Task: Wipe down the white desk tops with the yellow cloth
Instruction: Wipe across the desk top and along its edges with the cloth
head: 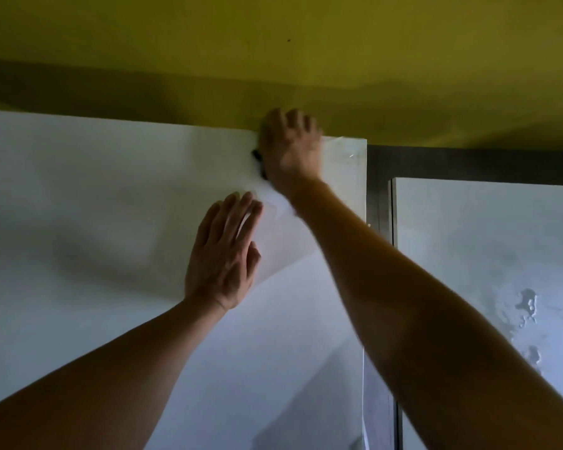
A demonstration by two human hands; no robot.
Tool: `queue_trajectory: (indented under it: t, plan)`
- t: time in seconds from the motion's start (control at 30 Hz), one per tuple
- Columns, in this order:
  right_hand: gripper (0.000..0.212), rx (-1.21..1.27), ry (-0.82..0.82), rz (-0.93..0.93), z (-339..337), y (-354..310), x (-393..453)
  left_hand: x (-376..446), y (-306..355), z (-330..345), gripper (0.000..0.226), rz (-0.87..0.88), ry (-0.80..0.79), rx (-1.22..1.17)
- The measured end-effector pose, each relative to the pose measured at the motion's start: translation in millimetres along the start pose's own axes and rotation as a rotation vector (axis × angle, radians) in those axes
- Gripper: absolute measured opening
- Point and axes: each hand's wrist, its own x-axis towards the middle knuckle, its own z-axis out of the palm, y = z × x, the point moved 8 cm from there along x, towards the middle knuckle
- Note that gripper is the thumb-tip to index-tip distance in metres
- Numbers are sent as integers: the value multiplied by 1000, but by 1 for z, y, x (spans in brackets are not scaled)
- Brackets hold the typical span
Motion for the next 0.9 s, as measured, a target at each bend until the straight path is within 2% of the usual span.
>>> queue_trajectory:
  t: [0.07, 0.17, 0.27, 0.4, 0.47, 0.57, 0.7, 0.9]
  plan:
    - [39, 101, 36, -91, -1, -43, 4, -1, -1, -1, 62, -9, 9, 5]
    - [43, 89, -58, -204, 10, -63, 17, 1, -4, -1, 61, 11, 25, 18]
    - [65, 16, -75, -158, 4, 0, 16, -1, -2, -2, 60, 29, 37, 12]
    - [66, 52, 63, 36, -36, 117, -13, 1, 2, -1, 61, 31, 49, 24]
    - [62, 115, 87, 176, -44, 142, -19, 1, 3, -2, 61, 26, 54, 24]
    - [49, 138, 140, 303, -37, 138, -23, 3, 2, -1, 62, 14, 49, 35]
    - [40, 73, 234, 293, -36, 117, -27, 5, 3, -1, 62, 8, 50, 43]
    - [53, 93, 268, 153, -46, 98, -34, 2, 3, -3, 61, 21, 65, 51]
